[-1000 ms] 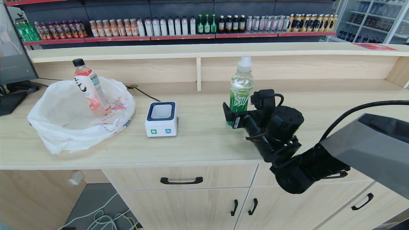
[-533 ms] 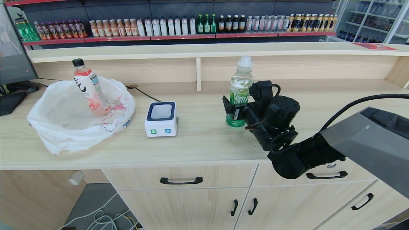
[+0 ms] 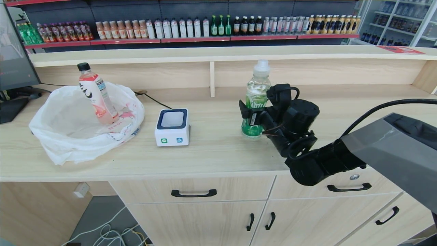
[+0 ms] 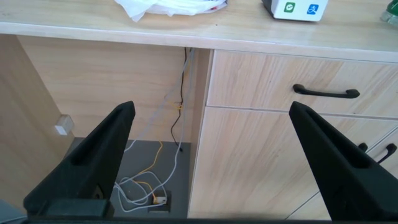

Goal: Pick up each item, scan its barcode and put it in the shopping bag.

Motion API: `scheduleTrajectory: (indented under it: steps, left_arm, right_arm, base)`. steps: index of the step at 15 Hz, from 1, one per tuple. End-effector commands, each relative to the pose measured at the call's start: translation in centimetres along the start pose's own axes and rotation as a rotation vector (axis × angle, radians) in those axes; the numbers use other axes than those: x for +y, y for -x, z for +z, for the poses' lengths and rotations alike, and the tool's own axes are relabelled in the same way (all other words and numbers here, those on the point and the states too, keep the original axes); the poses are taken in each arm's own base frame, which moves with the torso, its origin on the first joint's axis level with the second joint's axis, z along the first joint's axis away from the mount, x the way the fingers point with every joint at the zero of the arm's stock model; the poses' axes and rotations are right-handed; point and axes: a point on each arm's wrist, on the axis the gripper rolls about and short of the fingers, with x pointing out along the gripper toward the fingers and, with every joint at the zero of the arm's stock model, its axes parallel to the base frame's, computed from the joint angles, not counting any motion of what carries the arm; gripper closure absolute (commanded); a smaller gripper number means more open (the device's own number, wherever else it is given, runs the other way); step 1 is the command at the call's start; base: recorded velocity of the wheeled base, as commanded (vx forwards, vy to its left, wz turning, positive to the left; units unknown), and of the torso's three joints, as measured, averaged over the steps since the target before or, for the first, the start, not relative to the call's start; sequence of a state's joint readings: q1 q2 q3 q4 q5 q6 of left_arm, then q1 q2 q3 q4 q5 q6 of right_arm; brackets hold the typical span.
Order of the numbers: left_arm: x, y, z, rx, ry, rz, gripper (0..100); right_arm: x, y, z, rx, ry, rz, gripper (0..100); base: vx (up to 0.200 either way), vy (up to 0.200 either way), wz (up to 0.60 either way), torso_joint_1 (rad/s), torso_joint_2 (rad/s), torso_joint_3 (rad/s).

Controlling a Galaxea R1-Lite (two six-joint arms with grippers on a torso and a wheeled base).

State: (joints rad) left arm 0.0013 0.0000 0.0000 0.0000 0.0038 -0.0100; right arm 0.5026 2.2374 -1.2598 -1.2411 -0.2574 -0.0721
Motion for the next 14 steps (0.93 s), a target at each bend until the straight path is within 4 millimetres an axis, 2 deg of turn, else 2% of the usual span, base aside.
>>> scheduleTrajectory:
  steps: [1, 5, 6, 10, 14]
  left_arm:
    - [0.0, 0.0, 0.0, 0.0, 0.001, 0.001, 0]
    - [0.0, 0.0, 0.0, 0.0, 0.001, 0.001, 0]
    - [0.0, 0.0, 0.0, 0.0, 0.001, 0.001, 0]
    - [0.0, 0.0, 0.0, 0.0, 0.001, 0.001, 0]
    - [0.0, 0.0, 0.0, 0.0, -0.001, 0.001, 0]
  right_arm:
    - [0.0, 0.0, 0.0, 0.0, -0.001, -0.001, 0]
    - [0.0, -0.2, 0.2, -0.011, -0.01, -0.002, 0]
    - [0.0, -0.2, 0.3, -0.017, -0.012, -0.002, 100]
    - [0.0, -0.2, 0.6, -0.024, -0.014, -0.001, 100]
    - [-0.1, 0.0, 1.9, -0.051, -0.021, -0.003, 100]
  base:
    - [0.0, 0.0, 0.0, 0.0, 0.0, 0.0]
    - [0.0, 0.0, 0.0, 0.0, 0.0, 0.0]
    - [0.0, 0.0, 0.0, 0.0, 0.0, 0.0]
    - [0.0, 0.0, 0.0, 0.0, 0.0, 0.0]
    - [0.0, 0.0, 0.0, 0.0, 0.0, 0.0]
